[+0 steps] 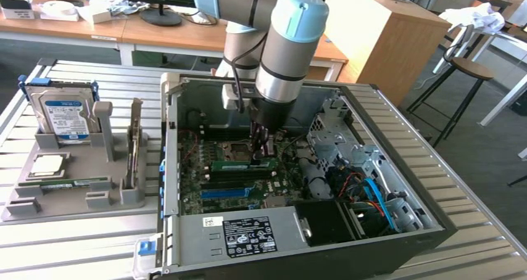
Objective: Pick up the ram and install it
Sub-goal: 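Insert the ram into the slot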
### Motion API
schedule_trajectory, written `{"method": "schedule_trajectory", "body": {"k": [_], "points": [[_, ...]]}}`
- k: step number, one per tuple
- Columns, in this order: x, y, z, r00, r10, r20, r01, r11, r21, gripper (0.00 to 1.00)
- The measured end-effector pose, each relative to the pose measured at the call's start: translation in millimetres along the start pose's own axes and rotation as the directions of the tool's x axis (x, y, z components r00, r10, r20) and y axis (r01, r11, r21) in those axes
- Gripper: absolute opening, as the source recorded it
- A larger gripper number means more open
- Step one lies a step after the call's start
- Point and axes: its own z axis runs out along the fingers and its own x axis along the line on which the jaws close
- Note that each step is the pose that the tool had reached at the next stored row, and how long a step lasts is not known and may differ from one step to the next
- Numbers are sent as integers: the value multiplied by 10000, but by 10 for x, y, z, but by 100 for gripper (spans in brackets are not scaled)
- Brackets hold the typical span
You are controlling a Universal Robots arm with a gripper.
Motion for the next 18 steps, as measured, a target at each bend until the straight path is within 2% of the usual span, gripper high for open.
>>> {"method": "schedule_trajectory", "body": {"k": [18], "points": [[25,-1,30,10000,-1,-6,1,10000,-3,11]]}}
